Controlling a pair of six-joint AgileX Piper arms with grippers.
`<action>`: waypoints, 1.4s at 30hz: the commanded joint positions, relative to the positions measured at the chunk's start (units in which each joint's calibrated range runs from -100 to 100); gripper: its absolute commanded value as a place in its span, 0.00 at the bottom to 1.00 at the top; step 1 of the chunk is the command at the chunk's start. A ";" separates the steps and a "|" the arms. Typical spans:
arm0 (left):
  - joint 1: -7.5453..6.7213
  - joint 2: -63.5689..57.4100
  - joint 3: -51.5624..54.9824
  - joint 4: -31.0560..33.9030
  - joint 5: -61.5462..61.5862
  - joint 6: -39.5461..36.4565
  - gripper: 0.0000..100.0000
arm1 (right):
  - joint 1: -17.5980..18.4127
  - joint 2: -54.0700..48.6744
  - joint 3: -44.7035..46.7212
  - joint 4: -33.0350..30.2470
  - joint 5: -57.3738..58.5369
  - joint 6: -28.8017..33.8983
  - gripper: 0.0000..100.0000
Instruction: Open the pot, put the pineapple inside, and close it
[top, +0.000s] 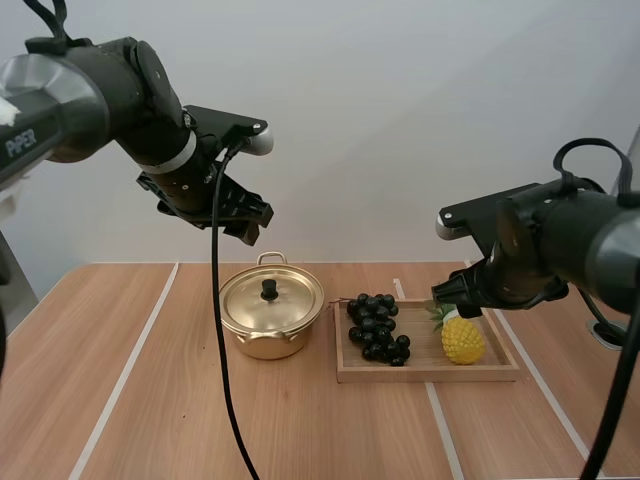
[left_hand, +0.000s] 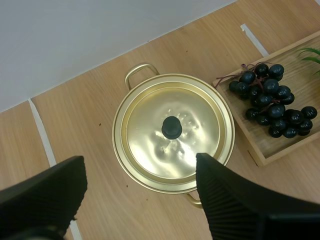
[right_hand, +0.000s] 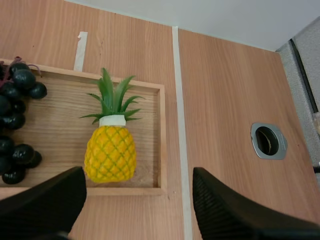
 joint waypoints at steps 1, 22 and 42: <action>-0.22 0.37 -0.34 0.46 0.40 0.75 1.00 | -0.22 3.10 -3.05 0.48 0.10 0.49 1.00; -0.15 -2.32 -0.65 0.84 -16.42 2.22 1.00 | -0.22 2.63 -7.19 0.49 -2.60 0.58 1.00; -0.24 -0.44 -0.65 -1.04 -18.25 2.47 1.00 | -0.22 2.63 -7.19 0.49 -5.56 0.47 1.00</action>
